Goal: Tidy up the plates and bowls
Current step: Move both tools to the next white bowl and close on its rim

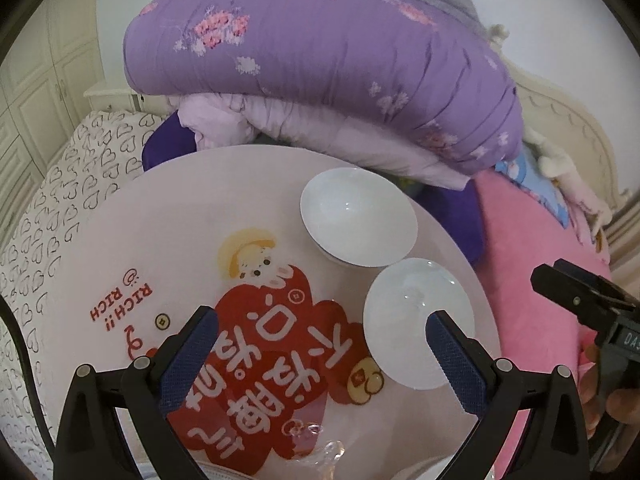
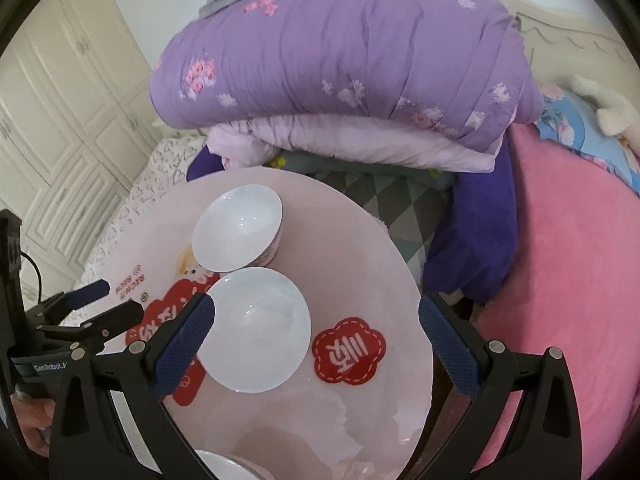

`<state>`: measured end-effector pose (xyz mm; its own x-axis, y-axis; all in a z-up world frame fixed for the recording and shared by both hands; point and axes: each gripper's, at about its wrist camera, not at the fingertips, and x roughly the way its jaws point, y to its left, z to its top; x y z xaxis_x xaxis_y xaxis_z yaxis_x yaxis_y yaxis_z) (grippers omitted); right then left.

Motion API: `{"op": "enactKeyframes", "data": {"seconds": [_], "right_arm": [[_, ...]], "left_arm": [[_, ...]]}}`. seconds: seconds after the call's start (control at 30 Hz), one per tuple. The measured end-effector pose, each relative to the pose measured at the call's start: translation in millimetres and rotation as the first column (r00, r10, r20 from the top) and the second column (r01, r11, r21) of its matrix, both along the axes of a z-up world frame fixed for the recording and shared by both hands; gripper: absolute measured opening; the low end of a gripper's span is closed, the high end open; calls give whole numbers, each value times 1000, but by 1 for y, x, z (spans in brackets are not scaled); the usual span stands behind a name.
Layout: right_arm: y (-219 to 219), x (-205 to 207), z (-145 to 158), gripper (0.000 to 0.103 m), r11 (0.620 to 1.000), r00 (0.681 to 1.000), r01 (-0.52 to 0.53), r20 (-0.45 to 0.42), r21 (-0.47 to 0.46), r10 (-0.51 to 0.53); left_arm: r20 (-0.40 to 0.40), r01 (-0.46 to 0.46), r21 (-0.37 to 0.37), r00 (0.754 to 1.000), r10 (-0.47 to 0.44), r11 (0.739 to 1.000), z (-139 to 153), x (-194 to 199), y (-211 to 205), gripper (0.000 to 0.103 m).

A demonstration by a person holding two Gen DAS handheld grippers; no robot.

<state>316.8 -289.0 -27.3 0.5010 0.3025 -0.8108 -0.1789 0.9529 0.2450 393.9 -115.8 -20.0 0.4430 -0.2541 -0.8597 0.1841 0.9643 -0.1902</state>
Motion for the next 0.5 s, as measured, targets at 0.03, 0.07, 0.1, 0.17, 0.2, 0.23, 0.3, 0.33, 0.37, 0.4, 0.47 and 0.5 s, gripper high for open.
{"op": "enactKeyframes", "data": {"seconds": [0.03, 0.07, 0.1, 0.17, 0.2, 0.23, 0.3, 0.33, 0.37, 0.4, 0.47, 0.5], "right_arm": [[1, 2, -2, 103, 1000, 1000, -5, -6, -3, 5], [3, 5, -4, 103, 1000, 1000, -9, -12, -8, 9], [4, 8, -6, 103, 1000, 1000, -11, -19, -12, 11], [6, 11, -10, 103, 1000, 999, -15, -32, -17, 14], [6, 14, -12, 103, 1000, 999, -16, -38, -19, 15], [6, 15, -15, 103, 1000, 999, -18, -46, -21, 17], [8, 18, -18, 103, 999, 998, -25, -55, -25, 24], [9, 19, -20, 103, 999, 998, -31, -61, -28, 29], [10, 20, -22, 103, 999, 997, -37, -67, -33, 34], [12, 21, -26, 103, 998, 996, -44, -75, -38, 41], [14, 23, -31, 103, 998, 995, -53, -91, -42, 49], [15, 24, -34, 103, 998, 994, -55, -99, -43, 51]], "left_arm": [[-9, 0, 0, 1000, 0, 1000, -3, 5, -2, 102], [-19, -2, 0, 1000, 2, 1000, -8, 9, -4, 102], [-29, -3, -3, 1000, 3, 1000, -13, 13, -6, 102], [-46, -1, -5, 999, 0, 1000, -22, 18, -10, 102], [-56, 1, -6, 998, -1, 1000, -26, 21, -12, 102], [-62, 1, -8, 998, -1, 1000, -29, 23, -13, 102], [-77, 1, -10, 997, -2, 1000, -37, 29, -15, 102], [-82, 0, -10, 997, -1, 1000, -41, 32, -15, 101], [-89, -2, -13, 996, 1, 1000, -45, 34, -16, 101], [-94, -2, -16, 996, 0, 1000, -48, 37, -17, 100], [-105, 0, -22, 994, -2, 1000, -54, 40, -19, 99], [-109, 0, -24, 994, -2, 1000, -57, 41, -20, 99]]}}
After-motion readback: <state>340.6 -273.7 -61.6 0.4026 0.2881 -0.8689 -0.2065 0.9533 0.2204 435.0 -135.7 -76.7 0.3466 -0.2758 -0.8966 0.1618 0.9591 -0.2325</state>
